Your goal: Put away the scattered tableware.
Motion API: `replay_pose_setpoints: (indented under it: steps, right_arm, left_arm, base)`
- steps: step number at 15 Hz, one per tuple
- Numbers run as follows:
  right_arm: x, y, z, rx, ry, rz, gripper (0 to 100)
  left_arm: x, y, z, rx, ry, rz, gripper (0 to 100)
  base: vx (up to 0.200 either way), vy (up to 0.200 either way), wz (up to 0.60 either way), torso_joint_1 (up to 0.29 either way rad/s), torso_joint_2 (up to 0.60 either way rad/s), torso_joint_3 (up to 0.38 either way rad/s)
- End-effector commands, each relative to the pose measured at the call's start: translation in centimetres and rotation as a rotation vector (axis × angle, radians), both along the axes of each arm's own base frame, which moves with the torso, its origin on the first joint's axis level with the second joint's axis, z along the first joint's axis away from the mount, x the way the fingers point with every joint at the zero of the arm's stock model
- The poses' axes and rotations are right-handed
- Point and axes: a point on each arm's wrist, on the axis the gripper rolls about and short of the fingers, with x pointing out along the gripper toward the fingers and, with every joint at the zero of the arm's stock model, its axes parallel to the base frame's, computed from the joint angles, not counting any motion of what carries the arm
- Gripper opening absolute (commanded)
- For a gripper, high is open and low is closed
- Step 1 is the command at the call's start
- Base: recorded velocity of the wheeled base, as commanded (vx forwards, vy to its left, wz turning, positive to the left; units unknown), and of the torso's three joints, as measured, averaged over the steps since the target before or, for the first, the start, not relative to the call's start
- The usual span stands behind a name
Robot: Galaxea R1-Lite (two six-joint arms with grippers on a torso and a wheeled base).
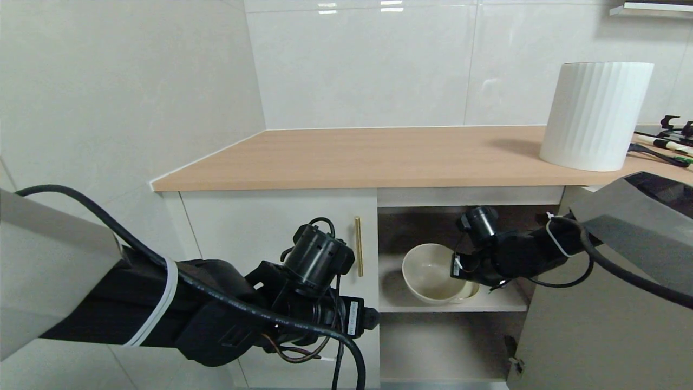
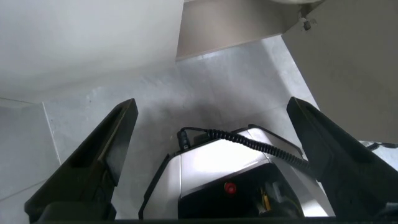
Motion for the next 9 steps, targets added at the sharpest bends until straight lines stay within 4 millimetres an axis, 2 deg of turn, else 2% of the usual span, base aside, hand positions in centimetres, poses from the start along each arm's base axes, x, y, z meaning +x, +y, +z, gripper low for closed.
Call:
replay_pose_setpoints:
  steps: [1, 8, 9]
  right_arm:
    - [0.4, -0.5, -1.3, -0.005, 0.016, -0.014, 0]
    - [2.1, -1.7, -1.6, 0.052, -0.149, -0.057, 0]
    - [2.5, -1.8, -2.2, 0.052, -0.157, -0.06, 0]
  left_arm:
    - [0.0, 0.0, 0.0, -0.001, 0.0, 0.0, 100]
    - [0.0, 0.0, 0.1, -0.003, -0.003, 0.002, 100]
    - [0.0, 0.1, 0.2, -0.005, -0.005, 0.002, 100]
  base:
    - [0.0, 0.0, 0.0, 0.0, 0.0, 0.0]
    - [0.0, 0.0, 0.0, 0.0, 0.0, 0.0]
    - [0.0, 0.0, 0.0, 0.0, 0.0, 0.0]
